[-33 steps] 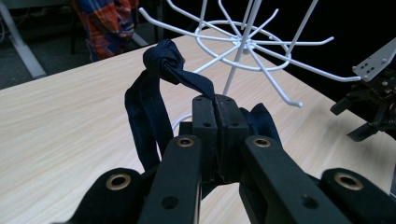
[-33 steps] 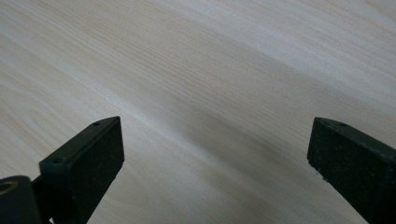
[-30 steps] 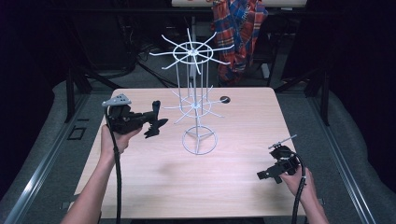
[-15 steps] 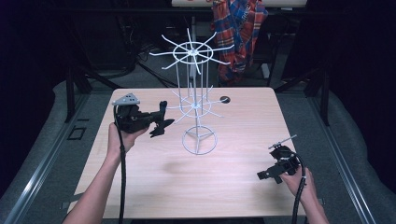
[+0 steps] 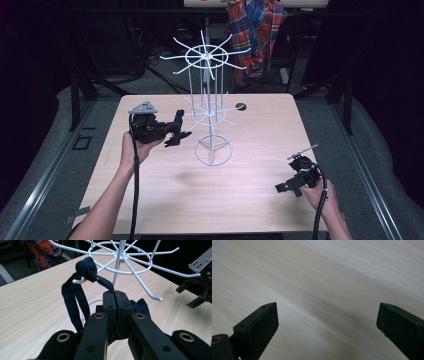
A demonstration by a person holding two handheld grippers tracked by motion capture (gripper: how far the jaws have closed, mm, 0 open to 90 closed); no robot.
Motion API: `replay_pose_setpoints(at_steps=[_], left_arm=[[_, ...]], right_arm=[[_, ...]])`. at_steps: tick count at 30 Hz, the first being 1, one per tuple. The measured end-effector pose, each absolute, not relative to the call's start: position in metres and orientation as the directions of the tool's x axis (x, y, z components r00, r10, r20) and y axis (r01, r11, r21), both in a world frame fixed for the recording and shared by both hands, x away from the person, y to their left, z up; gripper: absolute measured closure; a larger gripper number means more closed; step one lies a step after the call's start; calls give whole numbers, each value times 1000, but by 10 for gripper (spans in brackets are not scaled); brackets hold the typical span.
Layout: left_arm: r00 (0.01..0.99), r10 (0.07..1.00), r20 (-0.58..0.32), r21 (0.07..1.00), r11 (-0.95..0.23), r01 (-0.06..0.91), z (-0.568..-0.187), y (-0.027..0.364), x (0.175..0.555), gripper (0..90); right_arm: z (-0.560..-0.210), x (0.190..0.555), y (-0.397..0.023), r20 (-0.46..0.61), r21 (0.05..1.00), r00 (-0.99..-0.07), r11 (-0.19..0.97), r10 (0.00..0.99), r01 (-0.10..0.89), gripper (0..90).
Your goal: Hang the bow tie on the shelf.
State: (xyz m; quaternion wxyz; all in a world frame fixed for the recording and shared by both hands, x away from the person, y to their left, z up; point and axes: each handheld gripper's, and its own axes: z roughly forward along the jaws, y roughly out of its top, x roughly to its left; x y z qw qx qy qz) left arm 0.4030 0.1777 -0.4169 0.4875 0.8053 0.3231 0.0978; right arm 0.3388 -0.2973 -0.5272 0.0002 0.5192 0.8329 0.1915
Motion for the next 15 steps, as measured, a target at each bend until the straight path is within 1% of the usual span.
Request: replay_pose_setpoints(at_steps=[3,15], left_arm=[[775,611,-159,846,-321,426,-419,176,404,880],[786,599,-151,829,-356,431,-429,165,404,880]], right_arm=[[-527,339,-296,218,326,-456,376,863,867,36],[-528,339,-296,218,326,-459,379,861,866,37]])
